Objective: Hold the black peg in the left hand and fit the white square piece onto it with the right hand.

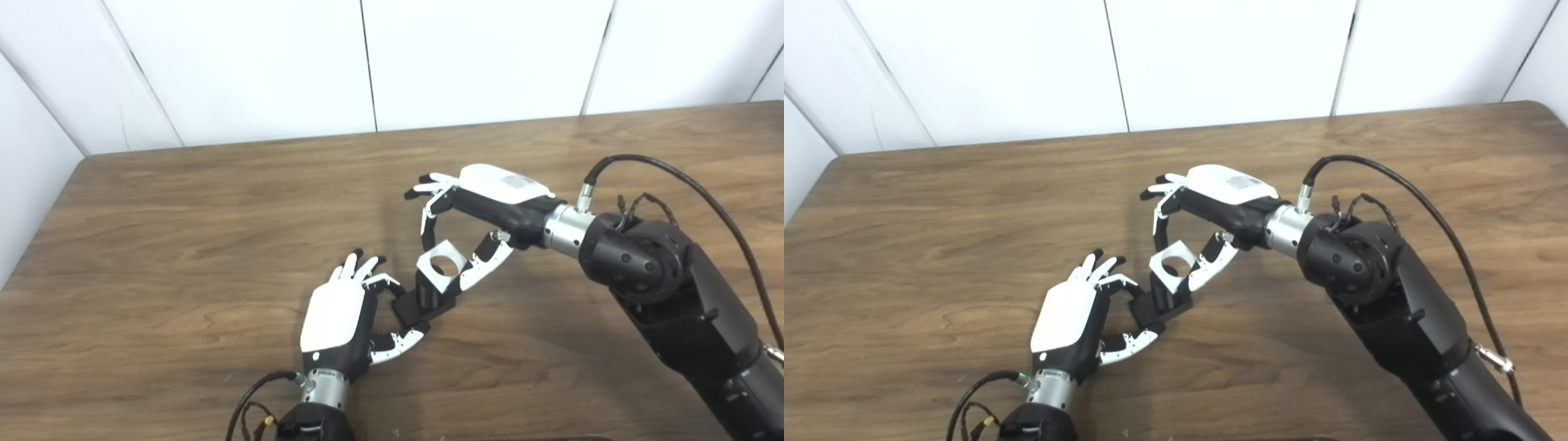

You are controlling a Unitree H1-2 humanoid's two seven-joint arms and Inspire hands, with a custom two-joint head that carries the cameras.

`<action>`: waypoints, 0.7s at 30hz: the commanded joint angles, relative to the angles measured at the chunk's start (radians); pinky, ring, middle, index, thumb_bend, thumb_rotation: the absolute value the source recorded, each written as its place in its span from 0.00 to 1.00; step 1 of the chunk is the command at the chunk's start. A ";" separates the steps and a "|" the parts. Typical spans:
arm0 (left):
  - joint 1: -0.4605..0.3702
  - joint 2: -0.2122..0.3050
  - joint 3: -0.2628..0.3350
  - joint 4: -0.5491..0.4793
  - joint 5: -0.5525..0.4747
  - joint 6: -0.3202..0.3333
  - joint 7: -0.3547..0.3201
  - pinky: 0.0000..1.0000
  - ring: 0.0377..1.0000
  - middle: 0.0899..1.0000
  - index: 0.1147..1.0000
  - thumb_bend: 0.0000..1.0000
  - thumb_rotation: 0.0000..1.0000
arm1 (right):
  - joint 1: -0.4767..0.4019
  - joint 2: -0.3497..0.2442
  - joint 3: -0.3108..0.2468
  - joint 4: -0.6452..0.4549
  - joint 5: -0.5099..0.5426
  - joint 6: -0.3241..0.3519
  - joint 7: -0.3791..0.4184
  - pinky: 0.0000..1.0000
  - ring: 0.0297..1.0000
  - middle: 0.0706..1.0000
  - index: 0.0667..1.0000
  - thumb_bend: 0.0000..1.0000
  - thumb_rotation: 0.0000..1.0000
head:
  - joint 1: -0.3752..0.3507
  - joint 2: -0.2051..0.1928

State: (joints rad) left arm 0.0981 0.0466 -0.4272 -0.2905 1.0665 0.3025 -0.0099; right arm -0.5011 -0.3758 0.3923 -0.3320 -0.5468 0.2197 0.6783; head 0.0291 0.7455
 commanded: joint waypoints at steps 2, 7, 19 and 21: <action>-0.007 -0.033 -0.001 -0.015 0.014 -0.004 0.027 0.95 1.00 0.90 0.52 0.54 0.42 | -0.027 0.012 -0.005 0.005 0.003 -0.044 -0.038 0.86 0.98 0.90 0.45 0.52 0.14 | 0.001 0.002; -0.009 -0.035 -0.003 -0.014 0.022 -0.001 0.027 0.95 1.00 0.90 0.52 0.54 0.43 | -0.023 0.017 0.004 0.013 -0.001 -0.041 -0.032 0.87 0.98 0.90 0.45 0.52 0.14 | 0.005 0.004; -0.011 -0.034 -0.012 -0.014 0.047 -0.003 0.026 0.95 1.00 0.90 0.53 0.54 0.40 | -0.017 0.015 0.033 0.043 -0.013 -0.071 -0.025 0.86 0.99 0.91 0.45 0.52 0.14 | 0.006 0.007; -0.012 -0.034 -0.013 -0.015 0.050 -0.003 0.025 0.95 1.00 0.90 0.52 0.54 0.40 | -0.017 0.016 0.036 0.041 -0.018 -0.066 -0.021 0.86 1.00 0.91 0.45 0.52 0.14 | 0.006 0.007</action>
State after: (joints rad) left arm 0.0947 0.0390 -0.4398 -0.2889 1.0977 0.3032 -0.0090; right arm -0.4935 -0.3589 0.4257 -0.2881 -0.5546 0.1747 0.6687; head 0.0337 0.7517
